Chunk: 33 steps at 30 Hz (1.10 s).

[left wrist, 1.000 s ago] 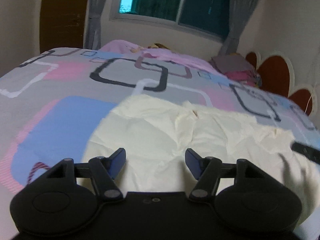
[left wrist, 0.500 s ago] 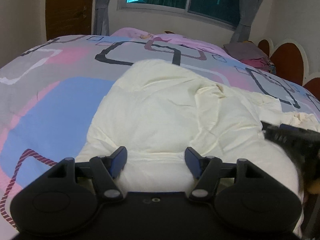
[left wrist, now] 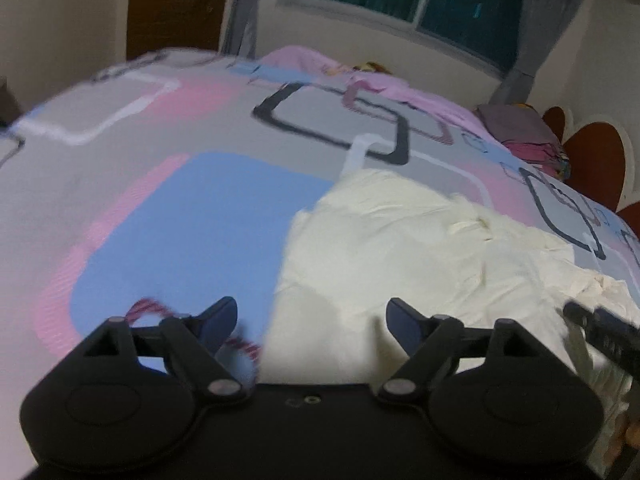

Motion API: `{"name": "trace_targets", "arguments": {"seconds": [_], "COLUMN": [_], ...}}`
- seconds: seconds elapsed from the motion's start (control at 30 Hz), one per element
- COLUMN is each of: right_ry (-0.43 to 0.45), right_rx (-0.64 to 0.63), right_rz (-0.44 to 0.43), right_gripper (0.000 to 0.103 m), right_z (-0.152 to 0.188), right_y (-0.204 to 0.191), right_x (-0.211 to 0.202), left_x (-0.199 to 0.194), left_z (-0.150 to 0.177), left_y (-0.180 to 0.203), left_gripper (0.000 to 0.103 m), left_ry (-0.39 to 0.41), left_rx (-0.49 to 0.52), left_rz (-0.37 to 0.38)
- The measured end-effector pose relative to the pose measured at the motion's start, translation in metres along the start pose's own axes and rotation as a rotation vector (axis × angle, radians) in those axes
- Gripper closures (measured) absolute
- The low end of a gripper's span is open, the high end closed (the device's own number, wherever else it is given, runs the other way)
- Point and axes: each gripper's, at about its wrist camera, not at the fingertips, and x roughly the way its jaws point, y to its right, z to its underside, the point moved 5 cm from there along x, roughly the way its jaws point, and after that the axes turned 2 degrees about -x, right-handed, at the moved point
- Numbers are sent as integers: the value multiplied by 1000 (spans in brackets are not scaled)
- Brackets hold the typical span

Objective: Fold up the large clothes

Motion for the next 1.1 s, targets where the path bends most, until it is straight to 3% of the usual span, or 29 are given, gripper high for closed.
{"name": "trace_targets", "arguments": {"seconds": [0.23,0.4,0.47,0.53,0.57,0.73,0.9,1.1], "right_ry": [-53,-68,-69,-67,-68,-80,-85,-126], "right_rx": [-66,-73,-69,-69,-69,-68,-63,-47], "right_rz": [27,25,22,22,22,8,-28,-97], "right_gripper": [42,42,42,42,42,42,42,42], "right_z": [27,32,33,33,33,32,31,26], "right_y": [-12,-12,-12,-11,-11,-9,-3,6], "right_x": [27,35,37,39,40,41,42,44], "left_x": [43,52,51,53,52,42,15,-32], "left_z": [16,15,16,17,17,14,2,-20], "left_y": [-12,-14,-14,-15,-14,-6,11,62], "left_gripper": [21,24,37,57,60,86,89,90], "left_ry": [-174,-176,-182,-203,-205,-182,-121,-31], "left_rx": [-126,-154,-170,-226,-238,-264,-255,-181], "left_rz": [172,225,249,287,295,309,316,360]}}
